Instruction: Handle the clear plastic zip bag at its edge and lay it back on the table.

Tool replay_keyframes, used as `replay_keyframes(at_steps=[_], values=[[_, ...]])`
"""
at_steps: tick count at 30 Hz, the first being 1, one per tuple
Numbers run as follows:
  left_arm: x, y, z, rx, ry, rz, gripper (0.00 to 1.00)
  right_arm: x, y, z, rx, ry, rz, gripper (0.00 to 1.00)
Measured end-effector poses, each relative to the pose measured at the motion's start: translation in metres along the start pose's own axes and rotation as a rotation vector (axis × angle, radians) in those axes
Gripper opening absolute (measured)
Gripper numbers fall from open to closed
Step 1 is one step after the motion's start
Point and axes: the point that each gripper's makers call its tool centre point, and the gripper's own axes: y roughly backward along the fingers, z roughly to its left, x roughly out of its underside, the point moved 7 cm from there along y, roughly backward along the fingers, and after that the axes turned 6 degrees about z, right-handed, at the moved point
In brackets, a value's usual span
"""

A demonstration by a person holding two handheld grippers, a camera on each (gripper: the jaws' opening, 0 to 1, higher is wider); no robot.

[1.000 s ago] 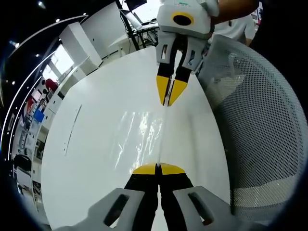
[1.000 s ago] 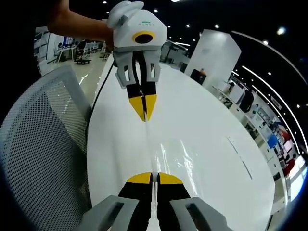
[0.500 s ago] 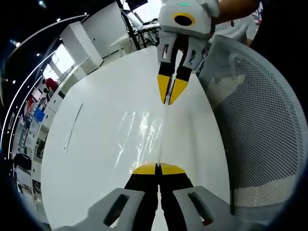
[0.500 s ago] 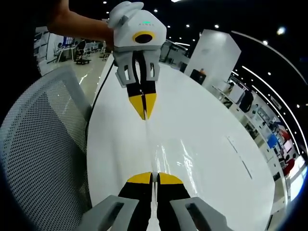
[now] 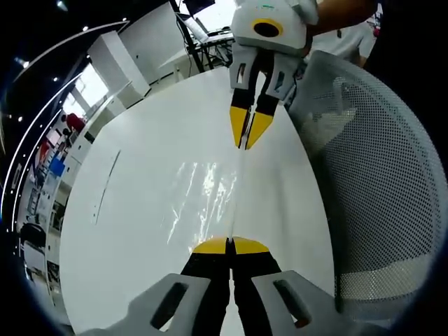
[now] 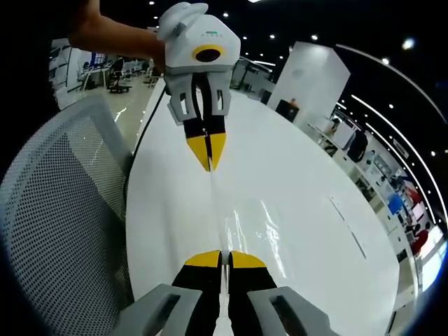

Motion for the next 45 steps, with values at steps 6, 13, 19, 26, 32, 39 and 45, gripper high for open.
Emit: replay_keyframes(at_steps=[6, 13, 19, 26, 32, 39, 45], values=[[-0.0005, 0.0002, -0.0001, 0.002, -0.001, 0.002, 0.00, 0.0016, 0.0009, -0.0002, 0.001, -0.003, 0.002, 0.00], [-0.0002, 0.0003, 0.0003, 0.004, -0.001, 0.003, 0.00, 0.0025, 0.0021, -0.0003, 0.002, -0.004, 0.002, 0.00], [0.0001, 0.0002, 0.0003, 0.006, -0.001, 0.005, 0.00, 0.0036, 0.0024, -0.0003, 0.002, -0.006, 0.002, 0.00], [0.0018, 0.0008, 0.0000, 0.006, 0.002, 0.005, 0.00, 0.0051, 0.0030, -0.0002, 0.002, -0.008, 0.003, 0.00], [0.0036, 0.0014, 0.0002, 0.004, 0.006, 0.005, 0.00, 0.0045, 0.0024, 0.0002, 0.002, -0.007, 0.003, 0.00], [0.0063, 0.0031, 0.0001, 0.003, 0.010, 0.007, 0.00, 0.0041, 0.0022, 0.0008, 0.001, -0.010, 0.003, 0.00], [0.0069, 0.0038, -0.0003, 0.003, 0.011, 0.007, 0.00, 0.0037, 0.0020, 0.0014, 0.001, -0.010, 0.002, 0.00]])
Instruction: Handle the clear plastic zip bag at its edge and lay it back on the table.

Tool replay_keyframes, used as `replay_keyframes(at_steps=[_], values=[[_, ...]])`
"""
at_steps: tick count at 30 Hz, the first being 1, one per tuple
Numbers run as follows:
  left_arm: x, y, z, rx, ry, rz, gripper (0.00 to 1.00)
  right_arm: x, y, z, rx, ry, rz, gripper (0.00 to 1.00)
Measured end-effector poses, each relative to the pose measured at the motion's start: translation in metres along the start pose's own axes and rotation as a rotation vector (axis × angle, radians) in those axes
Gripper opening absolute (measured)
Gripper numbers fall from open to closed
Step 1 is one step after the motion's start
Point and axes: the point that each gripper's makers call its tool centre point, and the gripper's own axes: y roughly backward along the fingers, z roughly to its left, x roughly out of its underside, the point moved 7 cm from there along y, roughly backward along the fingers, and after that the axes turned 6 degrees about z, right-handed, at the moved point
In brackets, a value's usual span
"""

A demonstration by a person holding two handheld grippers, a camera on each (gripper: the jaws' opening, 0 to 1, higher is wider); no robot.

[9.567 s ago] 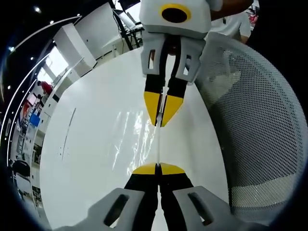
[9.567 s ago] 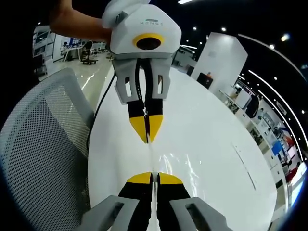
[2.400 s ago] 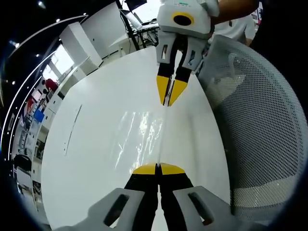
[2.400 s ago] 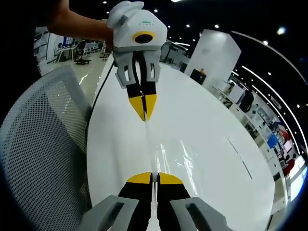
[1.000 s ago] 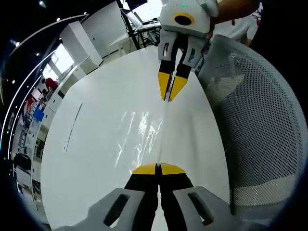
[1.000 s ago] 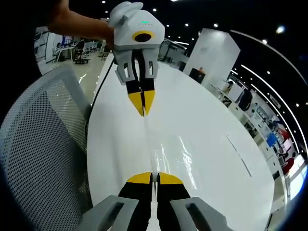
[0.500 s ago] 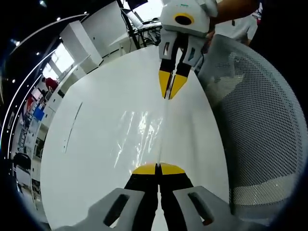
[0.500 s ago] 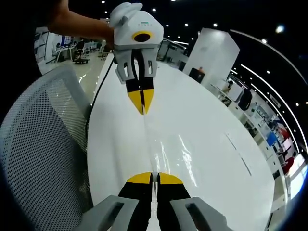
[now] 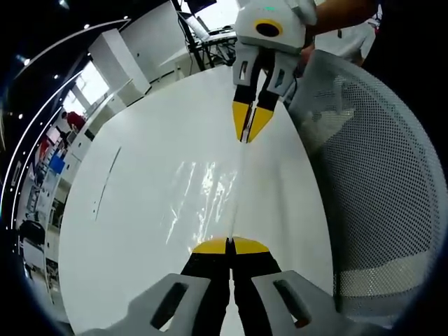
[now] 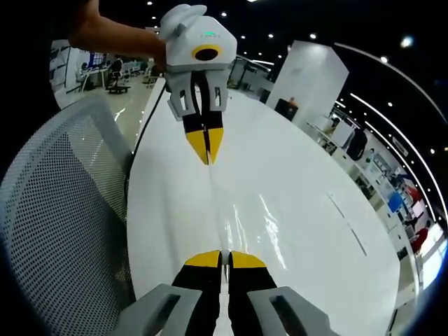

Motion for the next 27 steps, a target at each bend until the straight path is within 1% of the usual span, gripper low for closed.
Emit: replay_keyframes(at_steps=[12, 18, 19, 27], values=[[-0.0002, 0.0008, 0.0008, -0.001, -0.001, 0.001, 0.00, -0.0001, 0.0005, -0.0007, 0.004, -0.002, -0.002, 0.00], [0.0028, 0.0015, 0.0018, -0.005, 0.000, 0.010, 0.00, 0.0032, 0.0013, -0.0017, 0.007, -0.004, 0.007, 0.00], [0.0021, 0.0017, 0.0017, -0.003, 0.003, 0.002, 0.00, 0.0030, 0.0016, -0.0015, 0.004, -0.004, -0.001, 0.00], [0.0017, 0.0018, 0.0013, -0.006, 0.003, 0.007, 0.00, 0.0024, 0.0002, -0.0015, 0.003, -0.005, 0.003, 0.00]])
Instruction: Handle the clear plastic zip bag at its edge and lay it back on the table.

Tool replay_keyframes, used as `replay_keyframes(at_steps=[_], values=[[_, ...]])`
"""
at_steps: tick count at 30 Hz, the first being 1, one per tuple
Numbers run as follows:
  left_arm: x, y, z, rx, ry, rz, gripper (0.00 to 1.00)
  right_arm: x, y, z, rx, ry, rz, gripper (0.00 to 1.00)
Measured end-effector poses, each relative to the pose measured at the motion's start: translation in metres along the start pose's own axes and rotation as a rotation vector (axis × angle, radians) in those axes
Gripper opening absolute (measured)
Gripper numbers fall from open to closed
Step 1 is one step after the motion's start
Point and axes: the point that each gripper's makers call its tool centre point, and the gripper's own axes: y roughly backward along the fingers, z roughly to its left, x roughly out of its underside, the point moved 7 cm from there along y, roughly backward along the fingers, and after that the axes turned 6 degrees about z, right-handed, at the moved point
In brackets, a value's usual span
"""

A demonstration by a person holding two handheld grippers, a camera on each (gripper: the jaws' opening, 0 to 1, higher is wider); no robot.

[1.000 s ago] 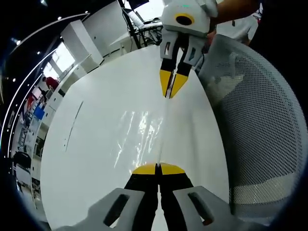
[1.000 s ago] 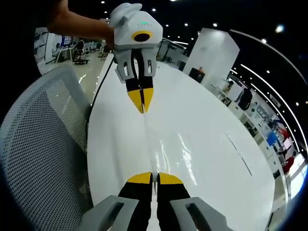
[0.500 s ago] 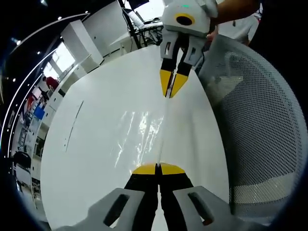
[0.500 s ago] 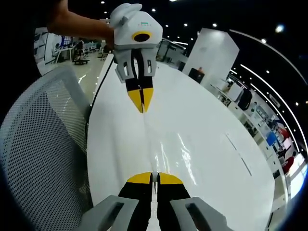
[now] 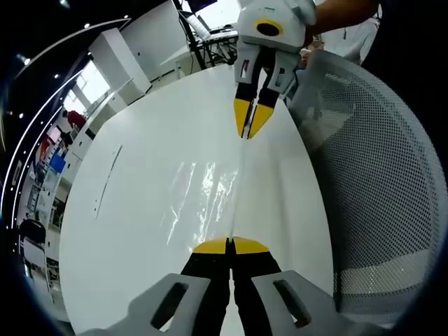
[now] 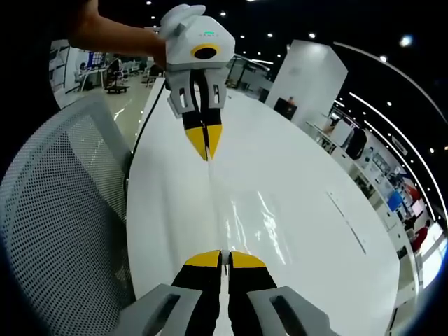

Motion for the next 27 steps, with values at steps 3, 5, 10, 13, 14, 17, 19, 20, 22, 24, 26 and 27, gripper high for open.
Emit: replay_keyframes(at_steps=[3, 5, 10, 13, 14, 17, 19, 20, 22, 24, 26, 27], values=[[0.000, 0.000, 0.000, 0.002, 0.000, 0.000, 0.00, 0.000, 0.000, 0.000, 0.001, 0.000, 0.001, 0.00], [0.000, -0.001, 0.000, 0.001, -0.003, 0.000, 0.00, 0.000, 0.000, 0.000, 0.003, 0.002, 0.003, 0.00], [-0.001, -0.002, -0.002, 0.008, -0.028, -0.006, 0.00, 0.002, 0.001, -0.001, 0.010, 0.006, 0.009, 0.00], [-0.001, -0.004, -0.005, 0.010, -0.056, -0.005, 0.00, 0.003, 0.002, -0.002, 0.013, -0.009, 0.011, 0.00], [-0.002, -0.004, -0.006, 0.011, -0.059, -0.004, 0.00, 0.003, 0.003, -0.003, 0.012, -0.022, 0.011, 0.00], [-0.004, -0.005, -0.009, 0.015, -0.083, -0.010, 0.00, 0.004, 0.004, -0.003, 0.010, -0.028, 0.018, 0.00], [-0.004, -0.006, -0.010, 0.018, -0.097, -0.009, 0.00, 0.005, 0.004, -0.004, 0.007, -0.020, 0.018, 0.00], [-0.005, -0.005, -0.010, 0.017, -0.103, -0.008, 0.00, 0.006, 0.004, -0.004, 0.002, -0.019, 0.019, 0.00], [-0.006, -0.006, -0.011, 0.020, -0.113, -0.009, 0.00, 0.006, 0.005, -0.004, -0.004, -0.015, 0.022, 0.00], [-0.006, -0.006, -0.012, 0.020, -0.119, -0.008, 0.00, 0.006, 0.006, -0.004, -0.009, -0.016, 0.022, 0.00], [-0.006, -0.006, -0.013, 0.021, -0.120, -0.008, 0.00, 0.006, 0.008, -0.005, -0.003, -0.024, 0.026, 0.02], [-0.006, -0.006, -0.013, 0.021, -0.119, -0.009, 0.00, 0.006, 0.009, -0.005, -0.002, -0.029, 0.026, 0.02]])
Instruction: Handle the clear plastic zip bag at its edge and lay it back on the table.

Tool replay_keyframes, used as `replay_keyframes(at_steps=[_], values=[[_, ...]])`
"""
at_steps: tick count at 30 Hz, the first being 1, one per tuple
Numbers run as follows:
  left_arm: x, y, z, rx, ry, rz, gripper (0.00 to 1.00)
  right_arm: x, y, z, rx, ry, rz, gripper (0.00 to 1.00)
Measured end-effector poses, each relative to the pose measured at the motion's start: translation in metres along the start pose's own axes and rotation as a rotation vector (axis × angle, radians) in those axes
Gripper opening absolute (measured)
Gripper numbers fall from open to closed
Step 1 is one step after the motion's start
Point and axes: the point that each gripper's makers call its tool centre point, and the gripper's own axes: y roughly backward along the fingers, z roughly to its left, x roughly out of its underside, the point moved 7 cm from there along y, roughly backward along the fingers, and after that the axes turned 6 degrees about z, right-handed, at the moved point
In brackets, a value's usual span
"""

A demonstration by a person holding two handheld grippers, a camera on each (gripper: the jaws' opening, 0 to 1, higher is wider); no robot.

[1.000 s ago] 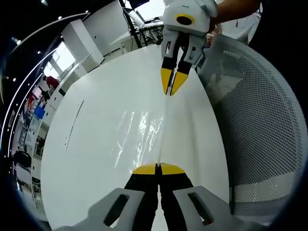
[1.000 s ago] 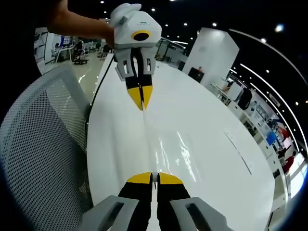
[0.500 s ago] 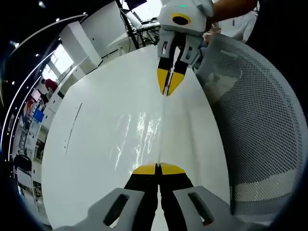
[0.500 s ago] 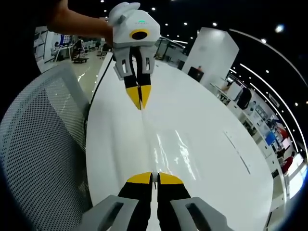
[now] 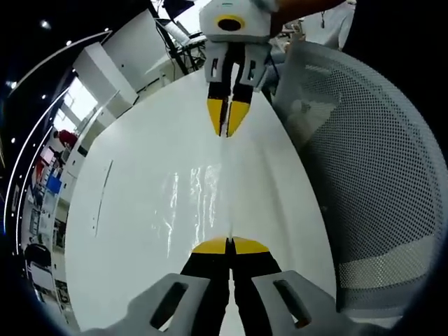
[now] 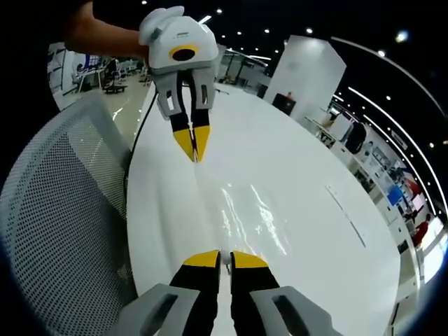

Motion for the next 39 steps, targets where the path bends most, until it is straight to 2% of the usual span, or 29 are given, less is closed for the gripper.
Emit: replay_keyframes(at_steps=[9, 14, 30, 39], values=[[-0.001, 0.000, 0.000, -0.009, 0.000, 0.002, 0.00, -0.008, 0.017, -0.004, -0.007, 0.010, -0.038, 0.09], [-0.001, 0.001, 0.000, -0.013, 0.005, 0.002, 0.00, -0.017, 0.021, -0.008, 0.000, 0.021, -0.057, 0.09], [-0.003, 0.003, -0.001, -0.010, 0.017, -0.008, 0.00, -0.031, -0.002, 0.000, -0.058, 0.033, -0.073, 0.10], [-0.007, 0.004, -0.004, -0.001, 0.018, -0.018, 0.00, -0.029, -0.013, 0.005, -0.075, 0.039, -0.061, 0.09]])
